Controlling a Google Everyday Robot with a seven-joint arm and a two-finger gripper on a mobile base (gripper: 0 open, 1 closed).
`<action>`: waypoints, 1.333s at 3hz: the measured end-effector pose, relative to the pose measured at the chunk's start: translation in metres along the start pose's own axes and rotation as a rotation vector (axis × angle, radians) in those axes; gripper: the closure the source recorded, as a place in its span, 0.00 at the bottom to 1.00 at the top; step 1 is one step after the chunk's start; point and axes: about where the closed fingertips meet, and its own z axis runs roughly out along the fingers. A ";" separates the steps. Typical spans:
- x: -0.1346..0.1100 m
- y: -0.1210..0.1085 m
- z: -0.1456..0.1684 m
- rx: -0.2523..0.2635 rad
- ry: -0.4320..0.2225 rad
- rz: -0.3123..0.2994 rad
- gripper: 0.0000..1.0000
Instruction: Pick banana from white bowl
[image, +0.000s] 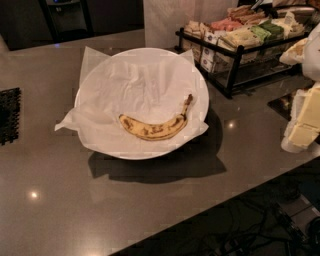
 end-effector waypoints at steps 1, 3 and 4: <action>0.000 0.000 0.000 0.000 0.000 0.000 0.00; -0.051 -0.015 -0.004 -0.052 -0.314 -0.126 0.00; -0.100 -0.028 -0.013 -0.087 -0.453 -0.232 0.00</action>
Offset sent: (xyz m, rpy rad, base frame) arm 0.0139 0.0334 0.0189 0.5389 -0.0554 0.2128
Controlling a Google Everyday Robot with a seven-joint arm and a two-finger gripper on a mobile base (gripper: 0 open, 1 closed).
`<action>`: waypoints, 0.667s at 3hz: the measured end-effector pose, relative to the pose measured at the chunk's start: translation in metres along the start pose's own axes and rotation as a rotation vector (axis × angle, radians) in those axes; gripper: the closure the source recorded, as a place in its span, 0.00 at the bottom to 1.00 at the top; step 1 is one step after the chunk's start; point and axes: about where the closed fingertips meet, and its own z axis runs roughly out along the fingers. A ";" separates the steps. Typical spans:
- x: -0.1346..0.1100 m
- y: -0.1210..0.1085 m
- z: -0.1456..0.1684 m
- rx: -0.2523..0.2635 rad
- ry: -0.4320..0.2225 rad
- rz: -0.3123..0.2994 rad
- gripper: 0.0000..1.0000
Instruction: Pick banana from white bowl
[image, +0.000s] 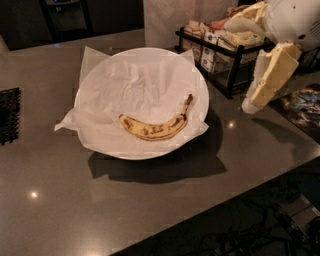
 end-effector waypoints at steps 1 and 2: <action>-0.036 -0.020 0.020 -0.045 -0.033 -0.075 0.00; -0.084 -0.023 0.047 -0.057 0.027 -0.166 0.00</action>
Offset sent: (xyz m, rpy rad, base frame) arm 0.0206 0.1290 -0.0328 -0.4650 -0.0550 0.1641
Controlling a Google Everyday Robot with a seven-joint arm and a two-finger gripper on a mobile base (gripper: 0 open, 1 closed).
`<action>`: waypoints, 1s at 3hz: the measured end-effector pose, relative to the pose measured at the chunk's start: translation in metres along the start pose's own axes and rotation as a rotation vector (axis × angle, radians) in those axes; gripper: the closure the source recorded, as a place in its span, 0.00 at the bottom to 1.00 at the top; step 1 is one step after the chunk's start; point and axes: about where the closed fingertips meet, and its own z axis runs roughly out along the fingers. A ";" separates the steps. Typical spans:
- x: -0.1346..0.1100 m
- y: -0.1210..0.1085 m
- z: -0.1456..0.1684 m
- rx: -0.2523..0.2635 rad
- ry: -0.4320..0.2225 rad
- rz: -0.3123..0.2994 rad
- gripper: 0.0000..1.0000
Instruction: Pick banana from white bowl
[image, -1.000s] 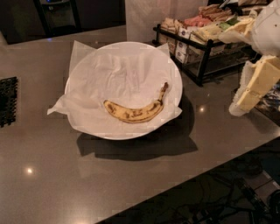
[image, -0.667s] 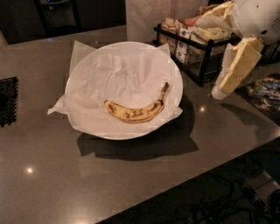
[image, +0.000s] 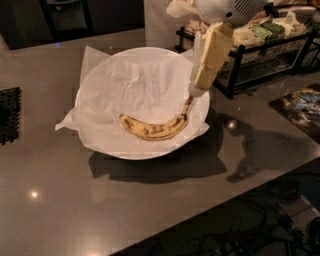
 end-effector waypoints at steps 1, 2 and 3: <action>-0.002 0.022 0.053 -0.097 0.197 -0.014 0.00; 0.027 0.048 0.094 -0.196 0.391 0.034 0.00; 0.051 0.065 0.125 -0.275 0.491 0.095 0.00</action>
Offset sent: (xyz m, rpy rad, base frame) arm -0.0407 0.0089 -0.1670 -0.6896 0.2601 -0.1045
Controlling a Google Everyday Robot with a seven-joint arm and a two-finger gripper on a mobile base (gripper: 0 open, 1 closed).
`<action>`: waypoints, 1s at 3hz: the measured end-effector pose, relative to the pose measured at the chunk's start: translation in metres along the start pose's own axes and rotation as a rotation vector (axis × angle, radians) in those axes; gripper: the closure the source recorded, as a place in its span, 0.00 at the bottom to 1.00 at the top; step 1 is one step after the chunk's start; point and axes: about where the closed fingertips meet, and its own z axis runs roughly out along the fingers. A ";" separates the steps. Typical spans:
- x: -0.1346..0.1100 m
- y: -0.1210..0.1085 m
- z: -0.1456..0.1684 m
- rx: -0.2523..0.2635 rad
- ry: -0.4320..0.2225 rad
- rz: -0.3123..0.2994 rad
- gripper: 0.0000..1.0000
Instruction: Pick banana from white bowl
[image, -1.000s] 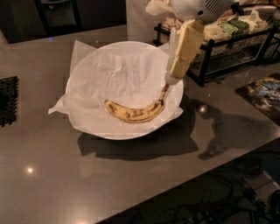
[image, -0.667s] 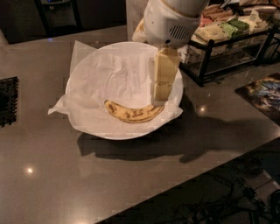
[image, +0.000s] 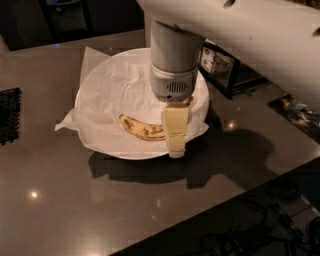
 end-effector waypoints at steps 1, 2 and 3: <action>-0.003 -0.003 0.001 0.015 -0.010 0.003 0.00; -0.005 -0.005 -0.002 0.032 -0.020 -0.001 0.18; -0.012 -0.005 -0.013 0.047 -0.045 -0.025 0.19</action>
Offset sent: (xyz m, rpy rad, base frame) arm -0.0001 0.0034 0.0073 0.0192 -0.0257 0.0060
